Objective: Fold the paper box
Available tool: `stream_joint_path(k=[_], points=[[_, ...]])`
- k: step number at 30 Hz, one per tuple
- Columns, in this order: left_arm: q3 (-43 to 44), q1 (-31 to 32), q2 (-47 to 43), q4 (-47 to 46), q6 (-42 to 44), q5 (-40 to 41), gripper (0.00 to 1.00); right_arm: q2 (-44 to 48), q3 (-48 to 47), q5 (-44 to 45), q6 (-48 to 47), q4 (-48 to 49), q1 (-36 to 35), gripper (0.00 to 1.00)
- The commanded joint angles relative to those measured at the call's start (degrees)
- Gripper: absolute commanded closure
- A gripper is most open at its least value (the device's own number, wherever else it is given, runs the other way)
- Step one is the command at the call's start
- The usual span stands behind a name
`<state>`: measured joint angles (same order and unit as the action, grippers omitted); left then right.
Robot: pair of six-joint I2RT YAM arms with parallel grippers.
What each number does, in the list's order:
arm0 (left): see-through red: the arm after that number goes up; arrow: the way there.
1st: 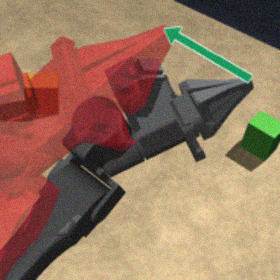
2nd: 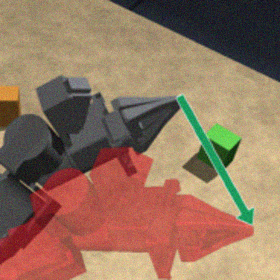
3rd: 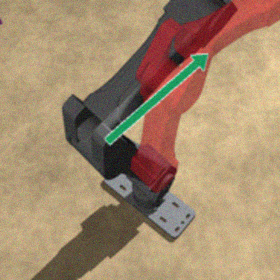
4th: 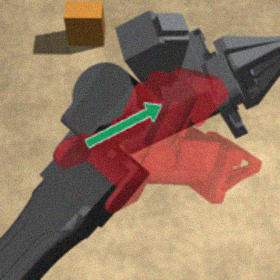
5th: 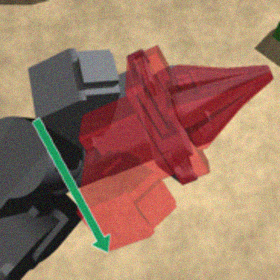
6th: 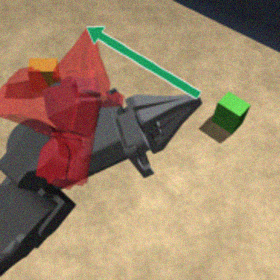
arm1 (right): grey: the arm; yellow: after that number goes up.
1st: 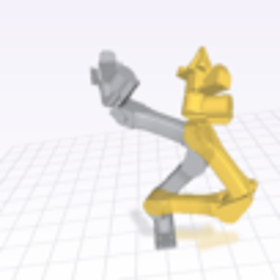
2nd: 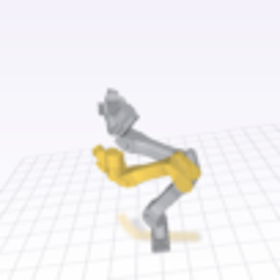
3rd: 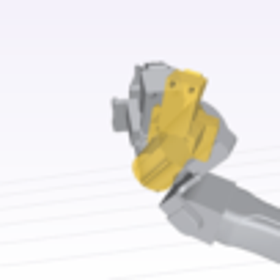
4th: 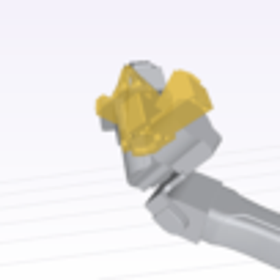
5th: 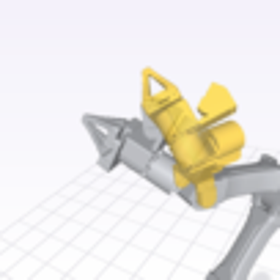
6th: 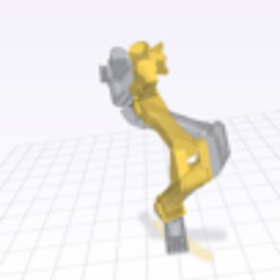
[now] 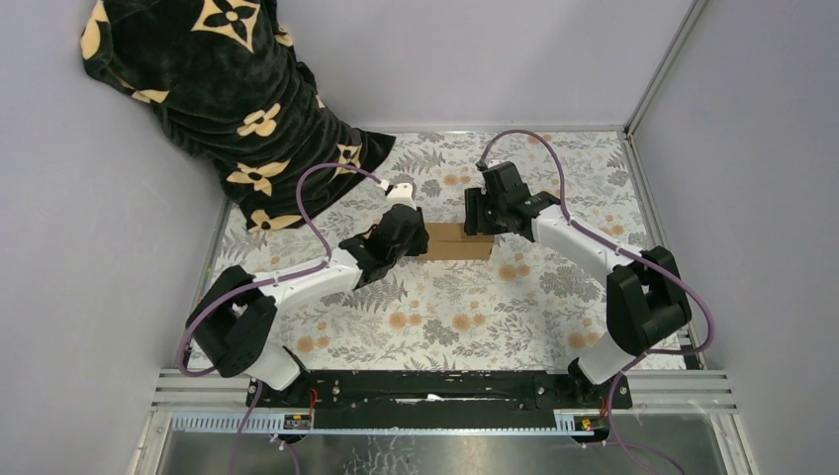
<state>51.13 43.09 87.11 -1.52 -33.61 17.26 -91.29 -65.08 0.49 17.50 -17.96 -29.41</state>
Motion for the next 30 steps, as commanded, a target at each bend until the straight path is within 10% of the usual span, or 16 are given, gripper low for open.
stream_joint_path(k=[1, 30], points=[[-1.65, -0.23, -0.74, 8.82, -2.87, 0.54, 0.65, -3.31, -3.94, 0.48, -3.64, -6.13, 1.14, 0.39], [6.38, 0.79, 4.10, 12.77, -4.10, 0.95, 0.64, -2.41, 1.24, 7.90, -0.88, -10.03, -2.12, 0.50]])
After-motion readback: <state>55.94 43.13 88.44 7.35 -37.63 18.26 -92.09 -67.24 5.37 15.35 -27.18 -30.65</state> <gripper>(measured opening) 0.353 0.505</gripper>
